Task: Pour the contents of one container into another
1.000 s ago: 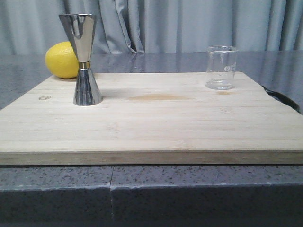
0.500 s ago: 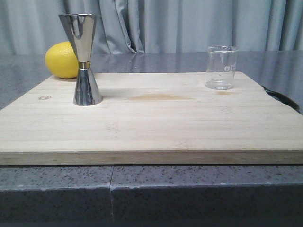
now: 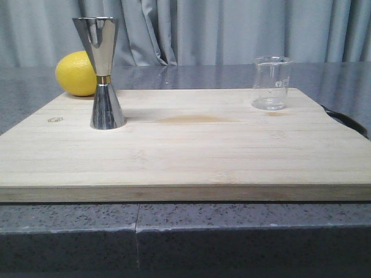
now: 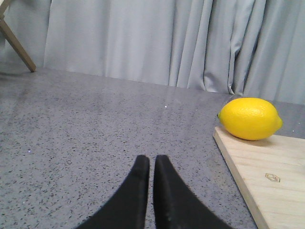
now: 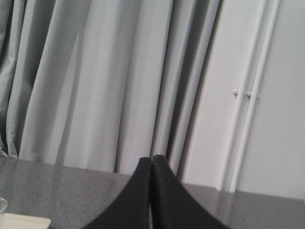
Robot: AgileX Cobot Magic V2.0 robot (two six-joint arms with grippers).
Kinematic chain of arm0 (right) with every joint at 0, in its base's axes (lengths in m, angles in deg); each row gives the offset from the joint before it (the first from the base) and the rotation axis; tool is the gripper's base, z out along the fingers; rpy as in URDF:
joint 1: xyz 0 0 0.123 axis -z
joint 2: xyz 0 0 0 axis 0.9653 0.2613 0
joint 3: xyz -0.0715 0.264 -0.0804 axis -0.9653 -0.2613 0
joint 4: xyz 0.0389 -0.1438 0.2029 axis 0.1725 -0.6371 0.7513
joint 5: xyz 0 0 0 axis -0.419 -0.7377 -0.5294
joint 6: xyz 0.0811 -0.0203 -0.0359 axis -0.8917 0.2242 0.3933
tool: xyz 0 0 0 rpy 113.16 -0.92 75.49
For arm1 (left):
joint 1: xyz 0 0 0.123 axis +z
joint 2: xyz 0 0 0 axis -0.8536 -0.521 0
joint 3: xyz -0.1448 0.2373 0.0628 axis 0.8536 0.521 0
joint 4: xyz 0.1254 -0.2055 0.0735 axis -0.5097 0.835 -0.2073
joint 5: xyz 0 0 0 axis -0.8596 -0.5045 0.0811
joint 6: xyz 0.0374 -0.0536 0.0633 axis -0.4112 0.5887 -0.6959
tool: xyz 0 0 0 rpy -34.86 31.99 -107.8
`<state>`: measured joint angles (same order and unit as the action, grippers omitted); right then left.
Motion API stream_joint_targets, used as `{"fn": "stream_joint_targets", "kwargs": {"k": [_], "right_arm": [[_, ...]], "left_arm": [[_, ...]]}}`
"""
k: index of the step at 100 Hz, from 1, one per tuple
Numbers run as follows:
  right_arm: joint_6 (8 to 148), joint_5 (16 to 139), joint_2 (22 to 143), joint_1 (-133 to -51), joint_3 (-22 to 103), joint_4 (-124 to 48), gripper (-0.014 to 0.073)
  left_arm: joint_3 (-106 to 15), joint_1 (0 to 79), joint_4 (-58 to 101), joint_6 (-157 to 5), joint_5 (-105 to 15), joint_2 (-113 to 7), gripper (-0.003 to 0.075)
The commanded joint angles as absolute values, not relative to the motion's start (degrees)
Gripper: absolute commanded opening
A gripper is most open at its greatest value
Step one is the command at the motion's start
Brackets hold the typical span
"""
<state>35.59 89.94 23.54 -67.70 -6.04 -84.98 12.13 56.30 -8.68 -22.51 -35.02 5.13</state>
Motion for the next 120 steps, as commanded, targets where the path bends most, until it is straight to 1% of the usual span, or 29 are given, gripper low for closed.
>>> {"fn": "stream_joint_targets", "kwargs": {"k": [1, 7, 17, 47, 57, 120], "right_arm": [[48.31, 91.18, 22.80, -67.55, -7.47, -70.76, -0.0073], [50.78, 94.00, 22.80, -67.55, -11.01, -65.51, -0.0073], [50.38, 97.54, 22.55, -67.55, -16.15, -64.50, -0.0073], [50.14, 97.37, 22.55, -67.55, -22.15, -61.66, -0.0073], [50.14, 94.53, 22.55, -67.55, -22.15, -60.31, -0.0073], [50.14, 94.06, 22.55, -67.55, -22.15, -58.92, -0.0073]], "left_arm": [[14.34, 56.30, -8.32, -22.21, -30.87, 6.68, -0.0008], [14.34, 56.30, -8.32, -22.21, -30.87, 6.68, -0.0008], [14.34, 56.30, -8.32, -22.21, -30.87, 6.68, -0.0008], [14.34, 56.30, -8.32, -22.21, -30.87, 6.68, -0.0008], [14.34, 56.30, -8.32, -22.21, -30.87, 6.68, -0.0008], [14.34, 56.30, -8.32, -22.21, -30.87, 6.68, -0.0008]]}}
